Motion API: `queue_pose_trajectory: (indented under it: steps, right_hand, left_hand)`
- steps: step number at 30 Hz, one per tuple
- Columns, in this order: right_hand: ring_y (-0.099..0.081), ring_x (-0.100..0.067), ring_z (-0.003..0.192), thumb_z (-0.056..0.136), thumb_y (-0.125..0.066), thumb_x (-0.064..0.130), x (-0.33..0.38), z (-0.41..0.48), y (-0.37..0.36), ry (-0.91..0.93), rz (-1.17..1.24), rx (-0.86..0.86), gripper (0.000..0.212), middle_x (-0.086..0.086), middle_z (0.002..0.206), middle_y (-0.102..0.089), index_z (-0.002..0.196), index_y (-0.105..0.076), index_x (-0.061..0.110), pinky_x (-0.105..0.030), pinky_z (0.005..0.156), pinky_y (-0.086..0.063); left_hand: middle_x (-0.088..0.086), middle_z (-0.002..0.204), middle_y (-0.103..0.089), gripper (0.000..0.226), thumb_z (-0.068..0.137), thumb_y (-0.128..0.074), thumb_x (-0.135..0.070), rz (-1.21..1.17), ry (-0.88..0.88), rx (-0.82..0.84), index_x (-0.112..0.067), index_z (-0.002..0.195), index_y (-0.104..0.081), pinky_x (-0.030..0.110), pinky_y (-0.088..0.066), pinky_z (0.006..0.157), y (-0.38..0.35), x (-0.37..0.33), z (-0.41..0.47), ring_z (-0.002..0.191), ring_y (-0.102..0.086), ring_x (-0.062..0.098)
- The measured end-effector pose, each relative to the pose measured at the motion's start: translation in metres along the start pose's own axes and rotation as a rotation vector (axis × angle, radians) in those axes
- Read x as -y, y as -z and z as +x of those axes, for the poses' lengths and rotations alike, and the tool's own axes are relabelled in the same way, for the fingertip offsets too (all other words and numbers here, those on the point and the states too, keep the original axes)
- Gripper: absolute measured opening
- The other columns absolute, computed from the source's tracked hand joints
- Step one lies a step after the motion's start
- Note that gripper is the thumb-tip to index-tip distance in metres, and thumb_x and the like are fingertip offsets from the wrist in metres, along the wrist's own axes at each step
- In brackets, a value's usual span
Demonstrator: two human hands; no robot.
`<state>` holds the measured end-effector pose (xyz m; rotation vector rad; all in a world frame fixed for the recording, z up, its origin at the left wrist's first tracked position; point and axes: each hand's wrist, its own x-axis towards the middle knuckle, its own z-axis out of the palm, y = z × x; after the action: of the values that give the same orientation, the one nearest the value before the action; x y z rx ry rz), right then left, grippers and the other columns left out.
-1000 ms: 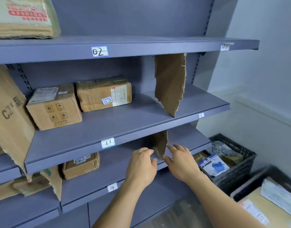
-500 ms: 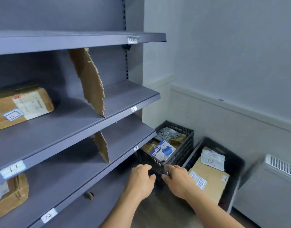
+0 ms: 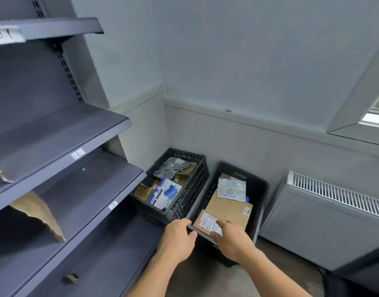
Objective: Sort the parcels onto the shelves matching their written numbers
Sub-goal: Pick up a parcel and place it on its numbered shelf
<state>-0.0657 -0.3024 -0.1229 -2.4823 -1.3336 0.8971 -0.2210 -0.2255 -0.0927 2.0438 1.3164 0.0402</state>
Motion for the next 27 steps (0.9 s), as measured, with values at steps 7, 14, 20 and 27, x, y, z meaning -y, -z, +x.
queue_pose_trajectory:
  steps: [7,14,20,27]
  right_hand:
    - [-0.045,-0.026,0.136,0.104,-0.046,0.043,-0.058,0.027,0.008,-0.124,0.094,0.032,0.059,-0.005,0.152,-0.044,0.156,-0.032,0.02,-0.035,0.109,-0.04]
    - [-0.043,-0.029,0.137,0.103,-0.045,0.045,-0.078,0.07,-0.005,-0.246,0.14,0.069,0.058,-0.007,0.15,-0.046,0.154,-0.035,0.018,-0.04,0.11,-0.041]
    - [-0.043,-0.03,0.138,0.104,-0.045,0.042,-0.079,0.119,-0.025,-0.343,0.189,0.114,0.057,-0.01,0.152,-0.044,0.154,-0.033,0.017,-0.038,0.11,-0.04]
    - [-0.045,-0.031,0.136,0.103,-0.048,0.04,-0.102,0.172,-0.06,-0.476,0.298,0.14,0.057,-0.01,0.15,-0.048,0.153,-0.036,0.016,-0.037,0.107,-0.041]
  left_hand:
    - [-0.001,0.143,-0.052,0.044,0.1,-0.055,-0.031,0.035,-0.009,0.127,-0.022,0.143,-0.05,0.027,-0.044,0.1,-0.036,-0.037,0.036,0.127,-0.052,0.018]
    - [-0.001,0.146,-0.05,0.047,0.1,-0.056,-0.03,0.064,0.021,0.211,-0.022,0.145,-0.048,0.03,-0.043,0.106,-0.055,-0.028,0.094,0.13,-0.05,0.018]
    - [0.001,0.138,-0.055,0.042,0.099,-0.055,-0.029,0.091,0.036,0.305,-0.023,0.141,-0.052,0.031,-0.046,0.103,-0.07,-0.002,0.156,0.125,-0.053,0.02]
    - [0.003,0.14,-0.055,0.045,0.098,-0.056,-0.027,0.126,0.083,0.408,-0.021,0.143,-0.051,0.035,-0.046,0.104,-0.105,0.026,0.224,0.125,-0.054,0.022]
